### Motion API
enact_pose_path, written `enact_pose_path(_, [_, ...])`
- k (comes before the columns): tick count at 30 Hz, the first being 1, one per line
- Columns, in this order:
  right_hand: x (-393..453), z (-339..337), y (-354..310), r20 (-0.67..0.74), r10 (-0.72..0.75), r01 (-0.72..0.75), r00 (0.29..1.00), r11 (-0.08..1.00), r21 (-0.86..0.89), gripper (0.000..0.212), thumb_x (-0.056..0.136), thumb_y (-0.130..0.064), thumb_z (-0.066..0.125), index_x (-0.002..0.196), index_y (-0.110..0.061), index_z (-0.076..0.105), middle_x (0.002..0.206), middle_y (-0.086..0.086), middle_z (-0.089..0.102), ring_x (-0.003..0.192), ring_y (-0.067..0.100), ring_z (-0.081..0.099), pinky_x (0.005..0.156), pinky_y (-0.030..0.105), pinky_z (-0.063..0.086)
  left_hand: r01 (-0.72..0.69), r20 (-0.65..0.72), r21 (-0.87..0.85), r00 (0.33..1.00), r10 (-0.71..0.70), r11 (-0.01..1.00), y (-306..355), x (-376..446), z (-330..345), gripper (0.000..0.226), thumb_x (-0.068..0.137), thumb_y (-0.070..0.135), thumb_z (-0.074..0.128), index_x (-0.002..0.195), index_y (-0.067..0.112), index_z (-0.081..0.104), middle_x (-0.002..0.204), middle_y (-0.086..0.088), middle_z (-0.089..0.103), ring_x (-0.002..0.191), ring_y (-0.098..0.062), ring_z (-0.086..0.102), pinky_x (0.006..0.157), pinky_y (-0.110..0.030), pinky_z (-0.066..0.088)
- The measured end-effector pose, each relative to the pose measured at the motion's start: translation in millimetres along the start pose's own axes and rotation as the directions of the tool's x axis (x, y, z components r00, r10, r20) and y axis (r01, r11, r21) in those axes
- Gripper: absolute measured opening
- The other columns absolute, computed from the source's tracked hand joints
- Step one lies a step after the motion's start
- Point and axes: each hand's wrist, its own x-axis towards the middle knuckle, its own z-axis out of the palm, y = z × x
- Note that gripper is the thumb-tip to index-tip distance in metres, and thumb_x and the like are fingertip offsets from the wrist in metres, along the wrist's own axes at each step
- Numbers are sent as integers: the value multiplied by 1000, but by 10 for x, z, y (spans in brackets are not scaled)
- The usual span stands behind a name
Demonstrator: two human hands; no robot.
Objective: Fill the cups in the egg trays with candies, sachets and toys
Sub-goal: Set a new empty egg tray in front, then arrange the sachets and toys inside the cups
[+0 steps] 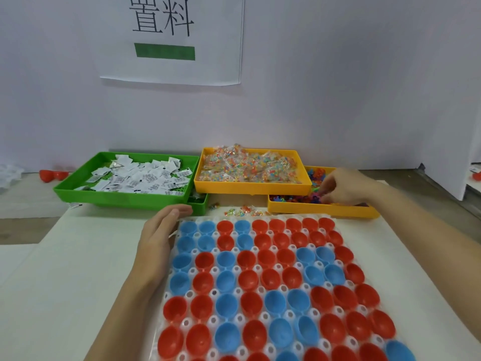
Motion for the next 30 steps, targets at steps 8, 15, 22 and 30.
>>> enact_pose_path(8, [45,70,29,-5,20,-19,1000,990,140,17,84,-11,78,96,-21,71,93,3,71,90,20,65,84,35,54,-7,15,10,1000,7,1000,-10,17,-9,30,103,24,43,103,21,73,110,0,73,107,-19,67,86,-37,51])
enact_pose_path(15, [-75,275,221,-278,40,33,960,967,254,19,94,-14,67,111,-15,74,102,-4,61,93,12,54,81,29,42,-29,20,36,999,29,999,-11,26,-14,32,104,23,42,100,25,73,108,1,73,104,-17,68,85,-37,51])
enact_pose_path(22, [-301,384,263,-514,157,138,844,861,490,17,93,-22,68,106,-14,76,95,-3,68,86,10,62,73,26,51,-21,20,49,1000,21,999,-12,25,-11,32,104,25,42,100,27,73,109,1,73,106,-19,67,88,-43,53])
enact_pose_path(30, [-608,321,210,-416,94,266,905,637,724,10,93,-16,66,98,-14,74,78,-1,75,73,13,73,64,19,59,-16,20,69,1000,15,998,-15,32,-18,32,103,24,41,100,26,73,108,1,74,104,-19,68,83,-37,51])
